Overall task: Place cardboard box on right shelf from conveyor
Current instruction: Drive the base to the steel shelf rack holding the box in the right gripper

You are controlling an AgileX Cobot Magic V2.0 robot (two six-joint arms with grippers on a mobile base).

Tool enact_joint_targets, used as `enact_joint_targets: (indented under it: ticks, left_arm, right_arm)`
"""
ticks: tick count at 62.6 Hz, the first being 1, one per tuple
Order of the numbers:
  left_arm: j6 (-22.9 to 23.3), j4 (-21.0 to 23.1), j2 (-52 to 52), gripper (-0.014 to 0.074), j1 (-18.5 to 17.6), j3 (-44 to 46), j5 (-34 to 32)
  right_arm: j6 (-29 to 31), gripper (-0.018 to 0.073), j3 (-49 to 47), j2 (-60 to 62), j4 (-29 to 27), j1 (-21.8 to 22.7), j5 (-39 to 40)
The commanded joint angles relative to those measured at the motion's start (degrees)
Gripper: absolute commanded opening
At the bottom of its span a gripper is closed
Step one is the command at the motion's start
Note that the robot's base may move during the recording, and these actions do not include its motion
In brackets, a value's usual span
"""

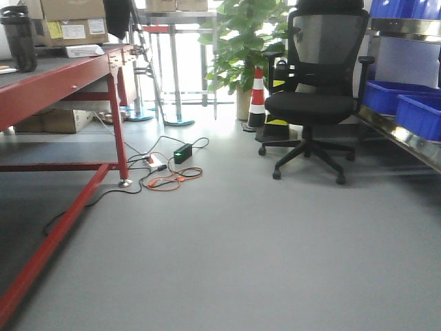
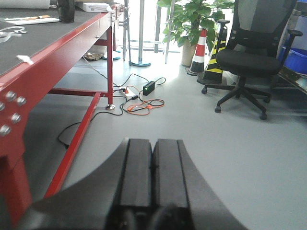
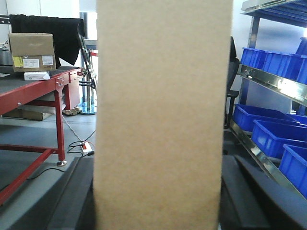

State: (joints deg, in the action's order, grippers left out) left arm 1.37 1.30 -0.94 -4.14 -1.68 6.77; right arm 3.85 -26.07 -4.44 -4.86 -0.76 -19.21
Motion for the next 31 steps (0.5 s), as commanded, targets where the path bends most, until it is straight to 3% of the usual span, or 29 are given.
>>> enact_joint_targets:
  ticks: [1, 31]
  left_arm:
    - [0.3, -0.1, -0.4, -0.0116, 0.0, -0.6, -5.0]
    - [0.3, -0.1, -0.4, -0.0116, 0.0, -0.6, -5.0]
  right_arm:
    - [0.4, 0.0054, -1.6, -1.2, 0.1, 0.1, 6.0]
    - [0.4, 0.0054, -1.6, -1.2, 0.1, 0.1, 6.0]
